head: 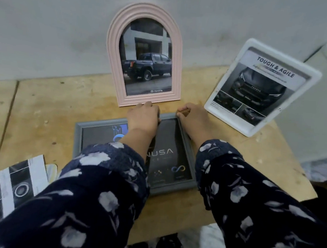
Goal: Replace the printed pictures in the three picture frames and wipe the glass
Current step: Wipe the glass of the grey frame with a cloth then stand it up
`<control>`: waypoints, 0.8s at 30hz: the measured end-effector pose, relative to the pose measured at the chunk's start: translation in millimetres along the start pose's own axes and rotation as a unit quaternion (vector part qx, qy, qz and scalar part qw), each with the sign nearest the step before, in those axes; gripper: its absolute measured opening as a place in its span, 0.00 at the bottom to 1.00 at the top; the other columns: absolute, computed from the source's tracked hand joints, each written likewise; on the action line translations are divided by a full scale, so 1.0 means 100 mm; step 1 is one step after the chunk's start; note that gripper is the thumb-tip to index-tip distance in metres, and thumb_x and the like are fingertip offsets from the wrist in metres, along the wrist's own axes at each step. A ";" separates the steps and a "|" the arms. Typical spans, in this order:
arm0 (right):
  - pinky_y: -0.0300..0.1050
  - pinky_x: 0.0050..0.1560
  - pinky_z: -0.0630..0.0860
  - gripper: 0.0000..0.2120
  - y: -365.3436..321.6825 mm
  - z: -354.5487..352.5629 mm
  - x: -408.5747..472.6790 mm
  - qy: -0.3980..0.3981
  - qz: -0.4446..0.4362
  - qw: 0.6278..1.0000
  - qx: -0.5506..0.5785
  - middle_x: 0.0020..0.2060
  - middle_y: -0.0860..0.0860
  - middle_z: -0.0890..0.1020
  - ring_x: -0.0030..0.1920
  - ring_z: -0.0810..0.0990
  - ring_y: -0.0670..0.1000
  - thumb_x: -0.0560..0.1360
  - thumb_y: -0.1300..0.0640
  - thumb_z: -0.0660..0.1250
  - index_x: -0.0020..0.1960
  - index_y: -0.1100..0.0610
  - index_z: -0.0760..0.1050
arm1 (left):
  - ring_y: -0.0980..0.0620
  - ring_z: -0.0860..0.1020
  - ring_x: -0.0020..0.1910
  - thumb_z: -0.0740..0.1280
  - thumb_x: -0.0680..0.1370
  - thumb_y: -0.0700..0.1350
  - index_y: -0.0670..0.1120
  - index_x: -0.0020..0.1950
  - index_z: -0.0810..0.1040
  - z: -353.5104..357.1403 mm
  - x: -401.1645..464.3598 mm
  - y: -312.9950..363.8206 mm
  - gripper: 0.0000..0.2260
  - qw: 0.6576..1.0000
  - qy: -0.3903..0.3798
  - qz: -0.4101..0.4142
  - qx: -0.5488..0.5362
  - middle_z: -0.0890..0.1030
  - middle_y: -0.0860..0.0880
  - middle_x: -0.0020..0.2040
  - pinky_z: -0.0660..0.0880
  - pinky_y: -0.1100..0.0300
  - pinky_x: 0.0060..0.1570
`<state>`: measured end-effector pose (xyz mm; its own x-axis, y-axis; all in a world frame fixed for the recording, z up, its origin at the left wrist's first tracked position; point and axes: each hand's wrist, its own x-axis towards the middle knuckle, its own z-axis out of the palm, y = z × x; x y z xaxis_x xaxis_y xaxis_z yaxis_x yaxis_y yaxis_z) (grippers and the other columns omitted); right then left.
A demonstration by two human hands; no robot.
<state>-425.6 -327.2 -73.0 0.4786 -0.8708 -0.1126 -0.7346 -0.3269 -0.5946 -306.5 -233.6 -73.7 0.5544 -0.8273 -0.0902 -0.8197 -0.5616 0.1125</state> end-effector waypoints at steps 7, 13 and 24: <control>0.47 0.55 0.76 0.09 0.00 0.05 -0.05 0.020 0.107 0.994 0.027 0.50 0.52 0.83 0.51 0.80 0.54 0.75 0.52 0.66 0.52 0.55 0.81 | 0.45 0.76 0.56 0.66 0.77 0.52 0.53 0.56 0.79 -0.01 0.01 0.07 0.09 0.999 -0.006 -0.041 0.000 0.77 0.49 0.55 0.68 0.53 0.51; 0.42 0.46 0.72 0.15 -0.03 0.03 0.02 0.000 0.176 0.984 0.015 0.50 0.55 0.83 0.49 0.80 0.57 0.75 0.48 0.66 0.52 0.58 0.81 | 0.45 0.75 0.58 0.65 0.77 0.52 0.54 0.56 0.78 0.00 -0.02 0.10 0.09 0.999 0.003 -0.049 -0.006 0.77 0.49 0.56 0.66 0.53 0.51; 0.48 0.43 0.76 0.08 -0.06 0.08 -0.21 -0.008 0.217 0.976 0.019 0.42 0.54 0.81 0.45 0.81 0.56 0.74 0.49 0.64 0.43 0.53 0.76 | 0.46 0.72 0.60 0.65 0.77 0.52 0.54 0.57 0.77 0.03 -0.04 0.10 0.09 0.995 -0.010 -0.083 -0.050 0.76 0.49 0.58 0.65 0.50 0.54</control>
<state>-427.6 -303.7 -73.8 0.1344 -0.9183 -0.3723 -0.8519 0.0848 -0.5167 -317.7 -235.8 -74.8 0.6776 -0.7229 -0.1351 -0.6979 -0.6900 0.1919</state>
